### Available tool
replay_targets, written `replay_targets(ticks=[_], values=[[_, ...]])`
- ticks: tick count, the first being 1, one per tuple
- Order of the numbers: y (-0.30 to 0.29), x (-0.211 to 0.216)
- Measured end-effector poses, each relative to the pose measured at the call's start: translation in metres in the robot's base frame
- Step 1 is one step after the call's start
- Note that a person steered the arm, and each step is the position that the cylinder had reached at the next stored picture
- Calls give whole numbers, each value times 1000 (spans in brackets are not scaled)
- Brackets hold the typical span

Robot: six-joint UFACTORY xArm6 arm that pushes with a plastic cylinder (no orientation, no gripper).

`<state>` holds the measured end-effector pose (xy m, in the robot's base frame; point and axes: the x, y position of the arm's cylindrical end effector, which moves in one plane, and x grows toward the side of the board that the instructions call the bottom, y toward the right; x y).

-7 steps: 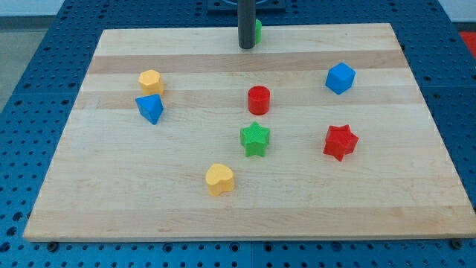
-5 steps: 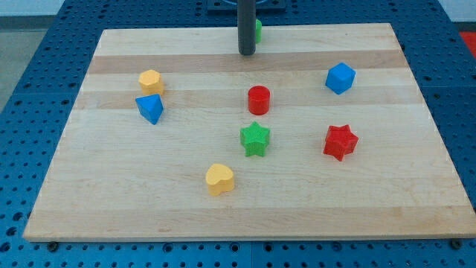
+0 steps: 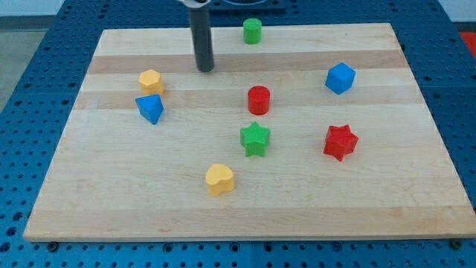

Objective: Push the yellow heart a bit down

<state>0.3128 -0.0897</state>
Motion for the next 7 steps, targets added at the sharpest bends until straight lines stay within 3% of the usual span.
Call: replay_targets(ticks=[2, 7], values=[[14, 37], [23, 193]])
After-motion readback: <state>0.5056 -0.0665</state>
